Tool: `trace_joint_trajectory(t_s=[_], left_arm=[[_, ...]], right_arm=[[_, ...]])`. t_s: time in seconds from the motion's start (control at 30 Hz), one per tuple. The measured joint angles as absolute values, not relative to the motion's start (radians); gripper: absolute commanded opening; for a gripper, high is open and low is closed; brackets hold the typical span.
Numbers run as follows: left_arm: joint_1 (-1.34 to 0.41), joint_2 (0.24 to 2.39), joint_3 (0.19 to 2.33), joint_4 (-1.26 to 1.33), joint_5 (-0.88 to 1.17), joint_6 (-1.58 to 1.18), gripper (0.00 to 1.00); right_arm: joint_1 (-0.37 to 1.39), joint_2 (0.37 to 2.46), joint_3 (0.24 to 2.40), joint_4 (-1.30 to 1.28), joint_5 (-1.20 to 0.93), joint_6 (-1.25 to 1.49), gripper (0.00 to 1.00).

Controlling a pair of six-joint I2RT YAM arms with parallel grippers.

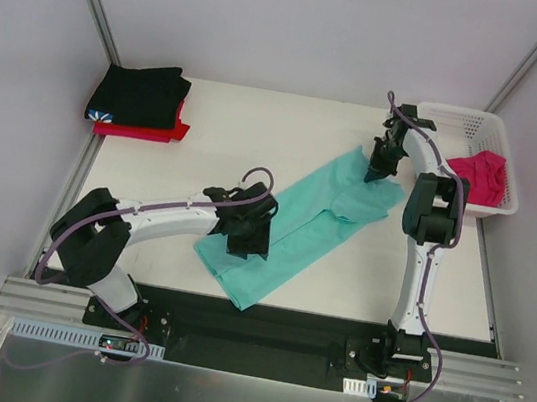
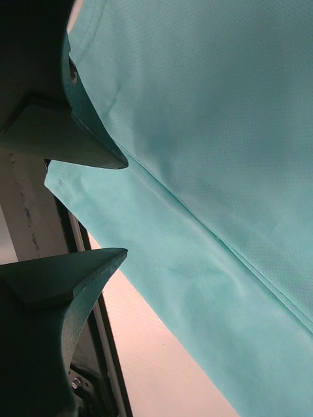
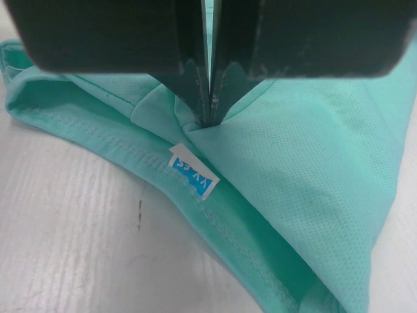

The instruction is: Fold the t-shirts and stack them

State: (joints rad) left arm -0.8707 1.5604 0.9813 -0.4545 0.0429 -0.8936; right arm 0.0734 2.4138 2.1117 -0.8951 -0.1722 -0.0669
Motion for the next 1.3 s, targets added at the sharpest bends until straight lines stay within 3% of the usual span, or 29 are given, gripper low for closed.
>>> trace_joint_trajectory(t_s=[0.13,0.17,0.27,0.4,0.67,0.83,1.07,1.3], left_arm=[[-0.871,1.539,0.968,-0.464,0.043,-0.894,0.52],[-0.871,1.536,0.966,-0.466,0.043,-0.894,0.51],[-0.871,1.53,0.966,-0.468,0.042,-0.894,0.51],[-0.871,1.526,0.966,-0.469,0.042,-0.894,0.5],[-0.858,1.458,0.966,-0.474,0.014,-0.88,0.52],[-0.737,1.381,0.957,-0.472,0.041,-0.838,0.54],[-0.422,1.344,0.918,-0.472,0.128,-0.759,0.51],[-0.4,1.41,0.895,-0.449,0.221,-0.714,0.5]], right_arm=[[0.07,2.416,2.125,-0.899,-0.172,-0.069,0.11],[0.07,2.416,2.128,-0.902,-0.172,-0.07,0.24],[0.078,2.413,2.143,-0.919,-0.173,-0.072,0.41],[0.107,2.361,2.13,-0.952,-0.173,-0.071,0.47],[0.264,1.935,1.881,-0.963,-0.157,-0.054,0.43],[0.367,1.693,1.607,-0.936,-0.153,-0.009,0.36],[0.509,1.587,1.304,-0.917,-0.11,0.087,0.32],[0.586,1.557,1.221,-0.891,-0.078,0.15,0.26]])
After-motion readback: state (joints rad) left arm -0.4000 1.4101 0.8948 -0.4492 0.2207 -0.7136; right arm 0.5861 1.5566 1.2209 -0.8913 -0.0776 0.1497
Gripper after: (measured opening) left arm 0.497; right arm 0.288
